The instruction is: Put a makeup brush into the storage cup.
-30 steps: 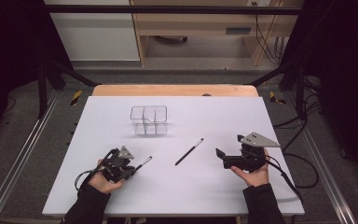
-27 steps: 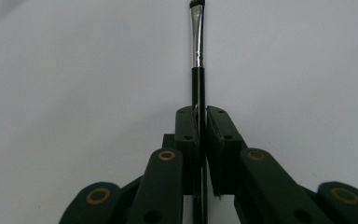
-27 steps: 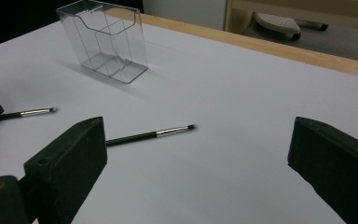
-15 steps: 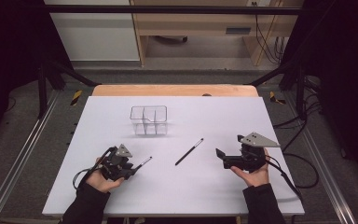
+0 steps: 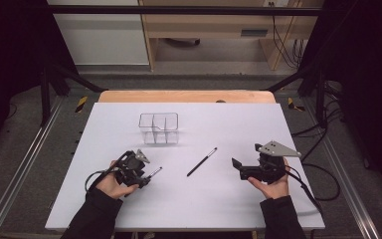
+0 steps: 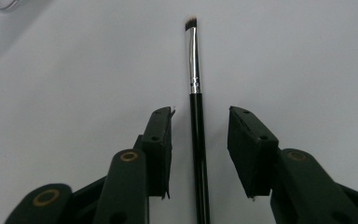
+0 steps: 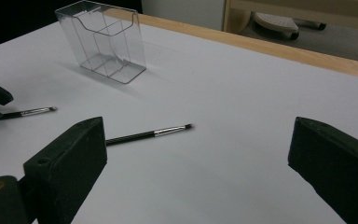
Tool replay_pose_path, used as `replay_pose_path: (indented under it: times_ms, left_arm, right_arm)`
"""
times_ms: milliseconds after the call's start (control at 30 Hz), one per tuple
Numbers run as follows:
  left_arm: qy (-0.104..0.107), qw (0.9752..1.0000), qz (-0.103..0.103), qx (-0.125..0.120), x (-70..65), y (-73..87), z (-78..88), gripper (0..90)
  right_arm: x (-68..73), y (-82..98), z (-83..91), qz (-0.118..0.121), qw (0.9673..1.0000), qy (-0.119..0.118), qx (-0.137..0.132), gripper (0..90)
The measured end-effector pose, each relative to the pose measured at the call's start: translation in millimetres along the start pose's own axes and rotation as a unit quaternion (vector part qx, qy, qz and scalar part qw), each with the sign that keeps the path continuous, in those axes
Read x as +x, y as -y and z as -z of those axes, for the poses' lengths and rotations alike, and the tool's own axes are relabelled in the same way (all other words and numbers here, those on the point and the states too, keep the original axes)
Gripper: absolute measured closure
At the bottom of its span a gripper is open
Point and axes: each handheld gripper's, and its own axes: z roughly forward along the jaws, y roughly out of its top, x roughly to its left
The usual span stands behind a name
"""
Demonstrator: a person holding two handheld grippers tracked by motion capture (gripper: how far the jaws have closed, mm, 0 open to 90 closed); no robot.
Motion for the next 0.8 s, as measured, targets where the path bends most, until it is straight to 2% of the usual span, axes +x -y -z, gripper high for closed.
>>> replay_pose_path:
  times_ms: [200, 433, 800]
  left_arm:
    - [0.003, 0.9999, -0.004, 0.015, 0.4, 2.2, -2.0, 67.9]
    - [0.004, 0.9994, -0.012, 0.031, -0.5, 4.4, -5.2, 71.3]
    - [0.007, 0.9992, -0.014, 0.036, -3.3, 5.0, -5.5, 78.7]
  right_arm:
    - [-0.1, 0.2, -0.6, 0.002, 1.0000, -0.001, 0.005, 4.6]
    - [-0.3, 0.1, 0.0, 0.002, 1.0000, -0.002, 0.006, 4.5]
    - [0.2, 0.5, -0.3, 0.001, 1.0000, -0.004, 0.009, 4.3]
